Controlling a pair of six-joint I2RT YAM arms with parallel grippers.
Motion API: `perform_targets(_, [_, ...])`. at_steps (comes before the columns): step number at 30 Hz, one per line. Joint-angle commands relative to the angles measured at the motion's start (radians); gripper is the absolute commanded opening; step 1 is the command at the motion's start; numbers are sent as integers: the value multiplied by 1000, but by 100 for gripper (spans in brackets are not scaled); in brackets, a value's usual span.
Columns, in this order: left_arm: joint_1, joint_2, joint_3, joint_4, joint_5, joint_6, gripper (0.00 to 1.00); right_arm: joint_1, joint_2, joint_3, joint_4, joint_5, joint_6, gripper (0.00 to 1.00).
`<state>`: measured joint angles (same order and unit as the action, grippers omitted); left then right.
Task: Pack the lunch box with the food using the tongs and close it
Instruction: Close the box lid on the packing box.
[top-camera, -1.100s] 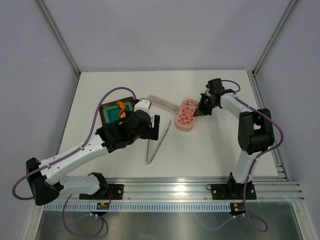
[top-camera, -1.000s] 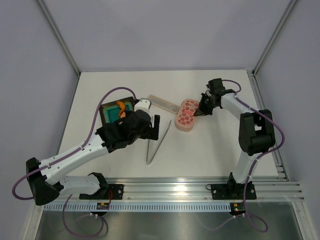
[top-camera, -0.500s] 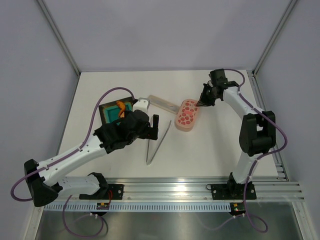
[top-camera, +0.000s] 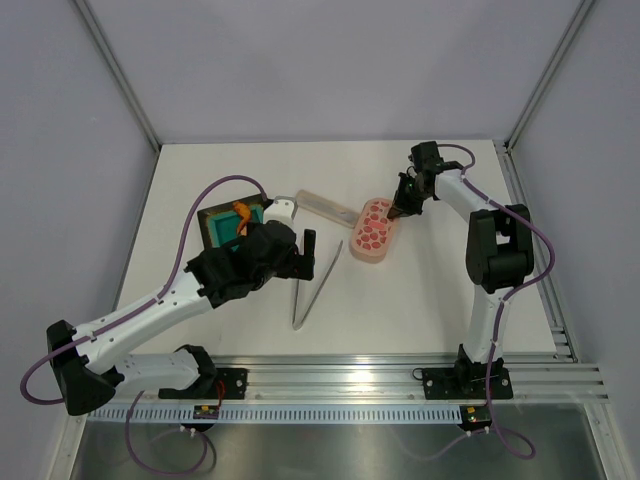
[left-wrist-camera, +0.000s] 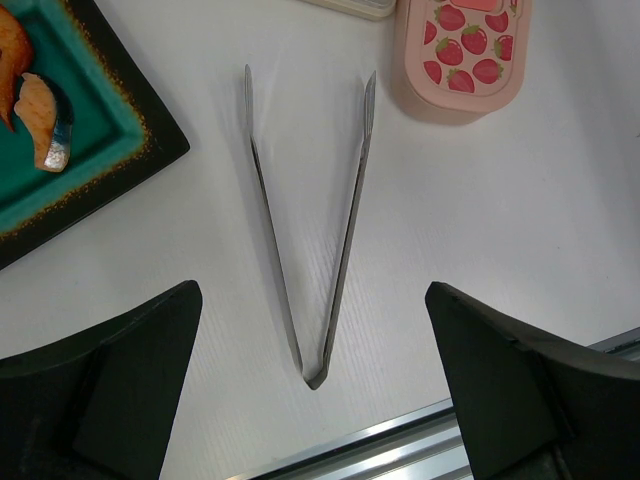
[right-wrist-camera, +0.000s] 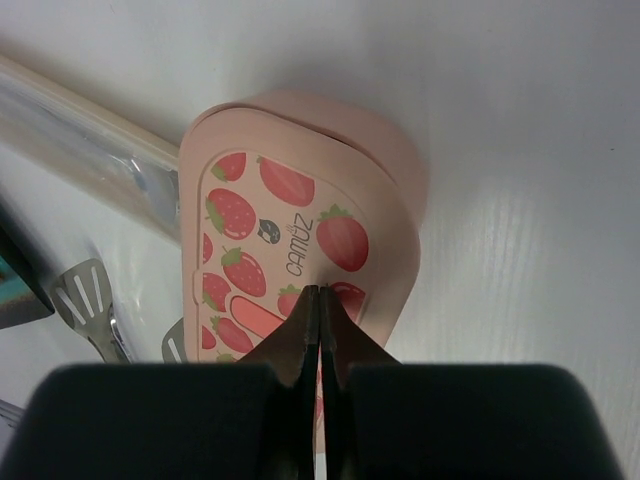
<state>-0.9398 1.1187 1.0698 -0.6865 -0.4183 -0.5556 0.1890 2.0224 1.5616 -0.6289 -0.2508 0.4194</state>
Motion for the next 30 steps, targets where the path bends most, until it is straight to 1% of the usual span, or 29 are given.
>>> perform_targets(1, [7, -20, -8, 33, 4, -15, 99, 3, -49, -2, -34, 41, -34, 0])
perform_targets(7, [7, -17, -7, 38, 6, -10, 99, 4, -117, 55, -66, 47, -44, 0])
perform_targets(9, [7, -17, -5, 38, 6, -10, 99, 4, -126, 57, -66, 82, -42, 0])
perform_targets(12, [9, -17, -1, 28, 3, -10, 99, -2, -136, 34, -60, 162, -34, 0])
perform_targets(14, [9, -23, -1, 25, 1, -9, 99, -20, -129, 9, -55, 165, -25, 0])
perform_targets(20, [15, -30, 1, 16, -5, -6, 99, -31, -120, -41, -52, 243, -7, 0])
perform_targets(26, [18, -33, 4, 21, -2, -6, 99, -30, -80, -40, -57, 236, -5, 0])
perform_targets(30, [18, -34, 1, 18, -2, -7, 99, -28, -33, -18, -48, 170, -2, 0])
